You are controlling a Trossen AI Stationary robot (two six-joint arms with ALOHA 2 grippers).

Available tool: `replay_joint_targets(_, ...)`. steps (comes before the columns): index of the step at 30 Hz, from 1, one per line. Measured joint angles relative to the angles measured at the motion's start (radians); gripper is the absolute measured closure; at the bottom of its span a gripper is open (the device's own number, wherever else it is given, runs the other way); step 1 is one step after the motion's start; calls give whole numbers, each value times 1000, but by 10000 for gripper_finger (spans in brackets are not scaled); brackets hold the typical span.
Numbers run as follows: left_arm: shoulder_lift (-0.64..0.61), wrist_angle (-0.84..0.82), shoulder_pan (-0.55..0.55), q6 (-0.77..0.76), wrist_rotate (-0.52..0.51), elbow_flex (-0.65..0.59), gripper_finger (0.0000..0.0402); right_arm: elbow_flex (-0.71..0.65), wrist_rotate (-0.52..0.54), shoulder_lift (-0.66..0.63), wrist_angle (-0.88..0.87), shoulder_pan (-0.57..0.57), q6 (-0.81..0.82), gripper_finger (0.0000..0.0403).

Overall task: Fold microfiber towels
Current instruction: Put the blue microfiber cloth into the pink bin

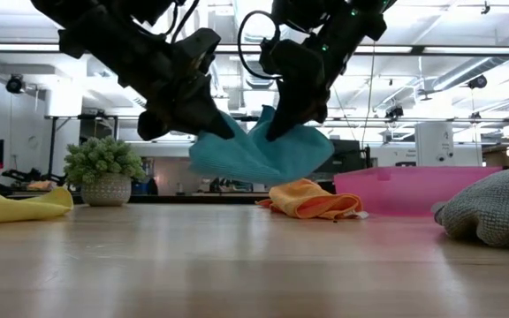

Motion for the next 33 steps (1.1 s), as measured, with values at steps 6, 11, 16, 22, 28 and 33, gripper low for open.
replay_joint_targets(6,0,29,22,64,0,0,394,0,11,-11,-50,0,3,390)
replay_joint_targets(11,0,37,77,190,41,43,394,-2,111,-49,-137,6,29,390)
replay_joint_targets(16,0,37,148,330,123,109,394,-15,201,-118,-191,22,71,390)
replay_joint_targets(22,60,40,214,465,200,222,394,-55,305,-199,-200,44,148,390)
replay_joint_targets(28,168,31,259,591,242,352,394,-142,363,-297,-202,46,248,390)
replay_joint_targets(33,255,29,313,635,361,462,394,-233,376,-410,-201,46,329,390)
